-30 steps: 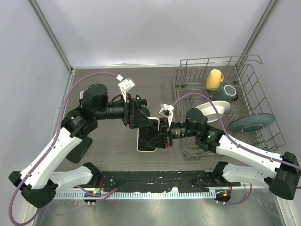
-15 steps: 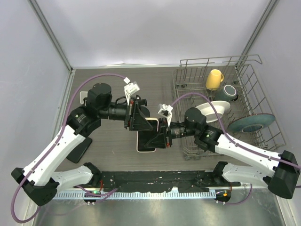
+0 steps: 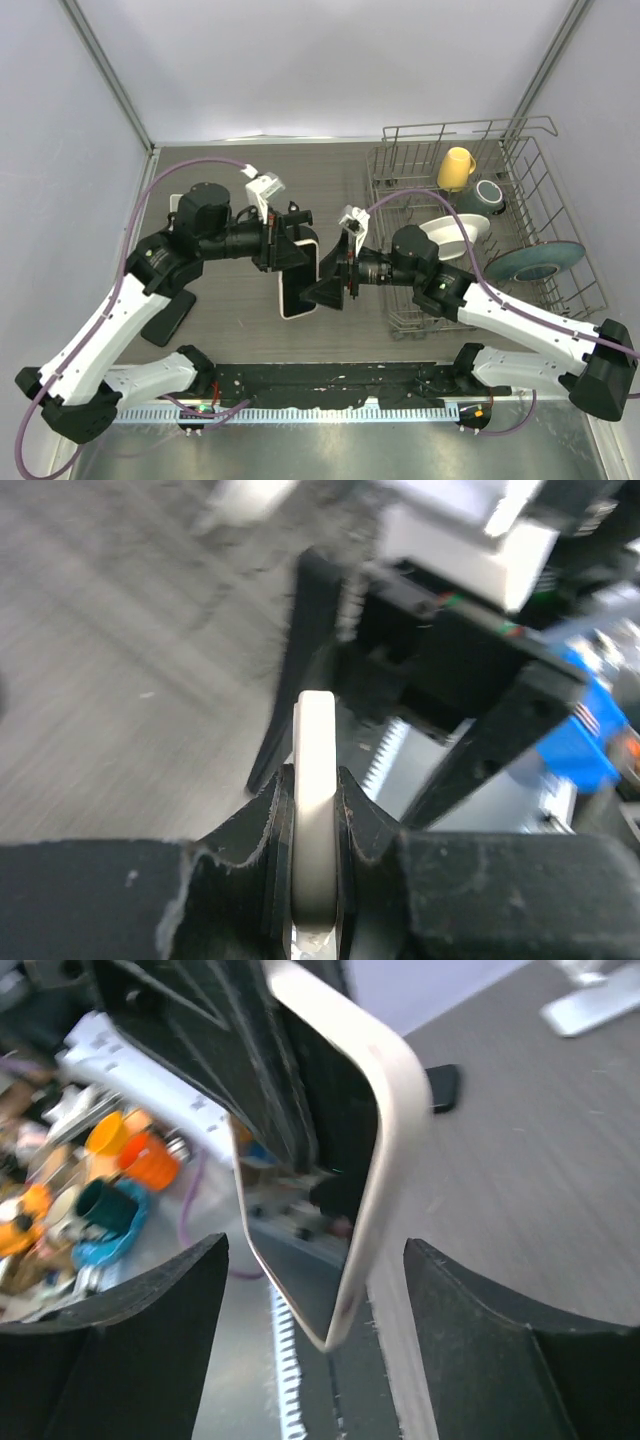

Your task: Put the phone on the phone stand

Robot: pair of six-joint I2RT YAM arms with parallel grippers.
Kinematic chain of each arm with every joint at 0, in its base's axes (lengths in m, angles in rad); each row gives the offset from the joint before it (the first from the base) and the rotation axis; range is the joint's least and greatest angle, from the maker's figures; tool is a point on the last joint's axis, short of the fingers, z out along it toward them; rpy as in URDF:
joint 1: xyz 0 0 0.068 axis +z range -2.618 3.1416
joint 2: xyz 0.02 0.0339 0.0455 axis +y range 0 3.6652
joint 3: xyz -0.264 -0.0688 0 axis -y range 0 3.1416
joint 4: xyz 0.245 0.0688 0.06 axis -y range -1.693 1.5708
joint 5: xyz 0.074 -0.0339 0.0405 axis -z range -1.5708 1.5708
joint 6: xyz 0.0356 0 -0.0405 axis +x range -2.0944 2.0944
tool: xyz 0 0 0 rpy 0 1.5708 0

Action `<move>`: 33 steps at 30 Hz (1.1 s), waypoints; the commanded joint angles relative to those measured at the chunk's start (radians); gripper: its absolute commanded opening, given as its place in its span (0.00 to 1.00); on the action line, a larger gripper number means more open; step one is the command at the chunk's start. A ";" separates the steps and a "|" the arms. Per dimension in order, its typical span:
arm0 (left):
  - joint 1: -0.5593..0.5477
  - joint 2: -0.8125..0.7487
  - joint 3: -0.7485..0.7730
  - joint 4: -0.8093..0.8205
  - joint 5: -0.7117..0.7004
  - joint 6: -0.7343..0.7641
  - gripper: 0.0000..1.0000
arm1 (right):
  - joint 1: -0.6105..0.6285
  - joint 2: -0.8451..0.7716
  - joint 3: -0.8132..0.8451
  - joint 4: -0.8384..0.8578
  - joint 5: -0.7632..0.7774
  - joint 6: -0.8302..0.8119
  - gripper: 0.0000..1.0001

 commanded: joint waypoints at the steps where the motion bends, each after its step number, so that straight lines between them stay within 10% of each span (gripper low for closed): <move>1: 0.001 -0.122 0.069 -0.086 -0.464 -0.049 0.00 | -0.001 -0.056 0.007 -0.054 0.348 -0.004 0.78; 7: 0.001 -0.242 0.130 -0.209 -0.881 -0.084 0.00 | -0.001 -0.050 -0.014 -0.092 0.763 0.093 0.79; 13: 0.001 -0.280 0.129 -0.243 -0.917 -0.072 0.00 | -0.001 0.161 0.175 -0.202 0.939 0.081 0.75; 33: 0.001 -0.308 0.054 -0.174 -0.721 -0.061 0.00 | -0.111 0.522 0.384 -0.107 0.722 -0.326 0.43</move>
